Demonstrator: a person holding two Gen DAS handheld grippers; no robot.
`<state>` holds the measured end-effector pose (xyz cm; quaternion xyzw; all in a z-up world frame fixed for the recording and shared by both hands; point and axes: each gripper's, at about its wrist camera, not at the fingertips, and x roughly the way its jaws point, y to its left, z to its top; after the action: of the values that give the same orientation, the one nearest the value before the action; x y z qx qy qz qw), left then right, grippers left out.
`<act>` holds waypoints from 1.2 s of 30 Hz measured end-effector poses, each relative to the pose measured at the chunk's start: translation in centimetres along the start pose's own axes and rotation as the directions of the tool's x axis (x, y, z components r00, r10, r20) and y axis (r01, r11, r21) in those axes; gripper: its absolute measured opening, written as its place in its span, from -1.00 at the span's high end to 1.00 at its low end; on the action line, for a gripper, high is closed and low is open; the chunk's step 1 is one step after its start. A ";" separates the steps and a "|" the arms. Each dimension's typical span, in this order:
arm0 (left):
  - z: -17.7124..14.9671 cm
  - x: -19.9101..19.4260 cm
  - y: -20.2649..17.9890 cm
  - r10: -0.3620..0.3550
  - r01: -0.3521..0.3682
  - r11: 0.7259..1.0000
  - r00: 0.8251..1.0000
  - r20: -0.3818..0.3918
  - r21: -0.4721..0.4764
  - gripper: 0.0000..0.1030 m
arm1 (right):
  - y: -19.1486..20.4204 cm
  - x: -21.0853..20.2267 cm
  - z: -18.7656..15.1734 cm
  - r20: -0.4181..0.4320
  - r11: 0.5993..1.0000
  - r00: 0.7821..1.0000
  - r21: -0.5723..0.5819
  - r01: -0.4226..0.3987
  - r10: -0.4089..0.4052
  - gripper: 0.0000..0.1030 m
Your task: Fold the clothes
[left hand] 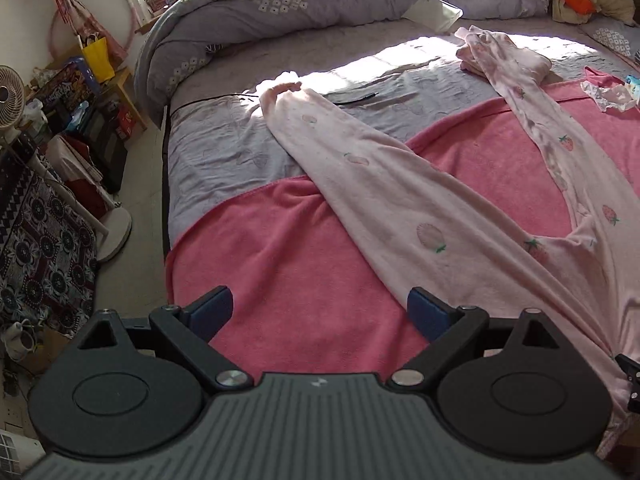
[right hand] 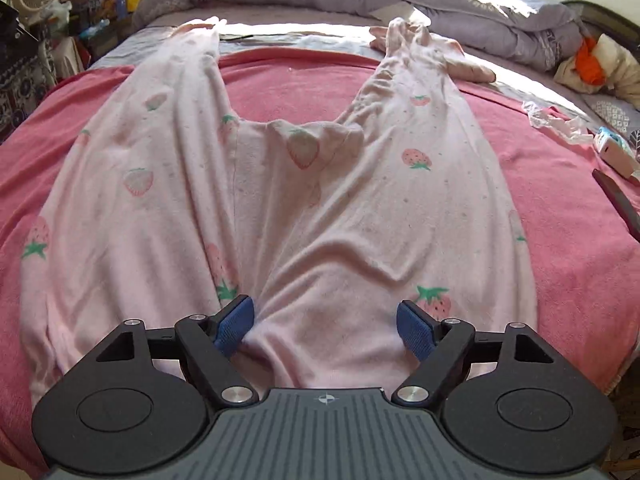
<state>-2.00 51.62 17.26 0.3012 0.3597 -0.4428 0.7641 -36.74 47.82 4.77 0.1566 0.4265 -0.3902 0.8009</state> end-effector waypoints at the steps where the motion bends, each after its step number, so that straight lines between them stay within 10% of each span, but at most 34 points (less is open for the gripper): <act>1: -0.6 0.0 -1.2 -0.028 0.028 1.000 1.000 0.002 -0.010 -0.85 | -0.1 -0.4 -0.1 -0.005 1.000 1.000 0.001 -0.012 0.012 -0.54; 8: -0.8 1.9 -9.9 -0.211 0.174 0.938 0.973 0.093 0.301 -0.85 | -2.9 -2.9 1.5 -0.001 0.991 0.998 0.116 -0.063 0.063 -0.61; 16: -0.7 4.4 -18.6 -0.414 0.240 0.695 0.905 0.104 0.678 -0.81 | -9.0 -4.7 -1.6 -0.091 0.925 0.995 0.374 0.066 -0.034 -0.61; 24: -0.4 7.5 -19.1 -0.409 0.312 0.670 0.912 -0.015 0.673 -0.83 | -12.7 -2.9 -4.7 -0.085 0.730 0.995 0.683 0.015 0.058 -0.56; 28: -0.3 9.1 -19.3 -0.405 0.347 0.658 0.911 -0.074 0.668 -0.89 | -12.8 -0.8 -5.8 -0.091 0.612 0.982 0.790 -0.030 0.165 -0.12; 36: 0.0 10.7 -19.4 -0.404 0.392 0.648 0.904 -0.142 0.653 -0.93 | -12.3 -5.4 -4.4 -0.001 0.566 0.992 0.821 -0.072 0.128 0.48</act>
<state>-15.57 38.43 5.76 0.4642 0.2279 -0.7005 0.4918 -50.29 45.08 7.51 0.5445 0.2120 -0.4923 0.6451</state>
